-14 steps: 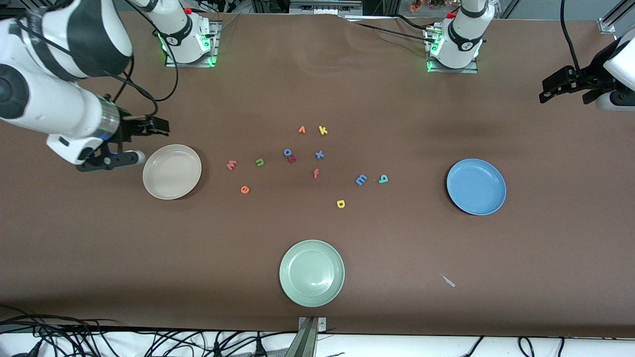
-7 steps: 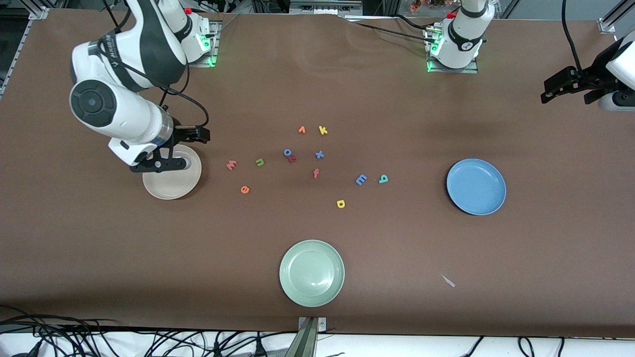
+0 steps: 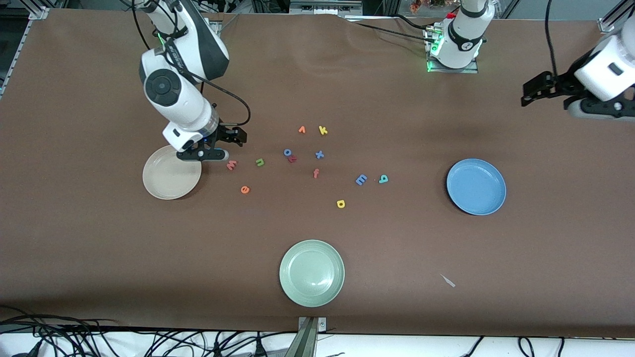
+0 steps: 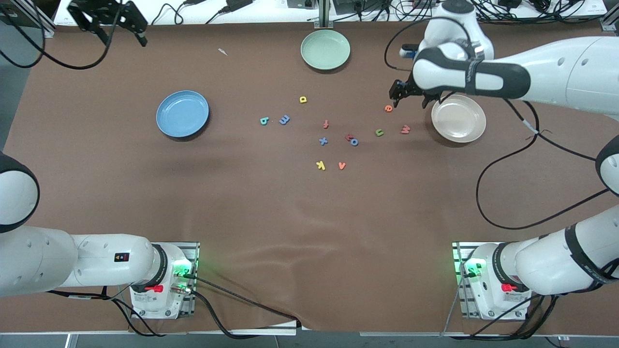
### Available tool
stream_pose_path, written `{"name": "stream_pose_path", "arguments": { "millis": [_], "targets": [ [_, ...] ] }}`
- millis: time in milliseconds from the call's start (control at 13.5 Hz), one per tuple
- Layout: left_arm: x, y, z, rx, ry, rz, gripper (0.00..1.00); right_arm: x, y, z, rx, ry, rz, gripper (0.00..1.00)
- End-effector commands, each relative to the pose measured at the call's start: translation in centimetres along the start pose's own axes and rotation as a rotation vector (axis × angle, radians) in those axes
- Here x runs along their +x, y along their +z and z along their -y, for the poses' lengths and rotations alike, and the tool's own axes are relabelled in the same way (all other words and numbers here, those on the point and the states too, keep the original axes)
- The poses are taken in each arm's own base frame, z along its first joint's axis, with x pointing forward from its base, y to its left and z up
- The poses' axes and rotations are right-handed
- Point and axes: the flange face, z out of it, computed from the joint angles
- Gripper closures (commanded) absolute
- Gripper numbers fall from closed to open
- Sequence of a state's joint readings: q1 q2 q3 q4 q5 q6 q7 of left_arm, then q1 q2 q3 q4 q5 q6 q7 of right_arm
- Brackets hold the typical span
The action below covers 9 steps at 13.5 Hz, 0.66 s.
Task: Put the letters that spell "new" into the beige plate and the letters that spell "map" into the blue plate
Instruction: 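Grasp the u with the right gripper while the left gripper grasps the d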
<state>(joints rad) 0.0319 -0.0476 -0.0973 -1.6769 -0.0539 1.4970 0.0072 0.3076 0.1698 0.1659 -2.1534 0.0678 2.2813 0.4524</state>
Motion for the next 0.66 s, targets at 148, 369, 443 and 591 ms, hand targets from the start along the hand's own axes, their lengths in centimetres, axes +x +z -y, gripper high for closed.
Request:
{"name": "stream_pose_path", "arguments": {
  "millis": [148,369,443,591],
  "targets": [
    [5.0,4.8,-6.1,-0.054,0.097,-0.056,0.00,-3.1,6.5,5.3,0.034,0.073,-0.035,0.00],
    [7.5,12.6,-12.8,-0.055,0.201,-0.083,0.00,-3.1,9.0,5.6,0.032,0.076,-0.031,0.00],
    [7.8,14.8,-14.8,-0.054,0.232,-0.107,0.00,-2.8,9.7,5.7,0.031,0.076,-0.027,0.00],
    [8.8,19.1,-17.8,-0.056,0.278,-0.119,0.00,-2.4,11.6,5.3,0.015,0.061,-0.023,0.00]
  ]
}}
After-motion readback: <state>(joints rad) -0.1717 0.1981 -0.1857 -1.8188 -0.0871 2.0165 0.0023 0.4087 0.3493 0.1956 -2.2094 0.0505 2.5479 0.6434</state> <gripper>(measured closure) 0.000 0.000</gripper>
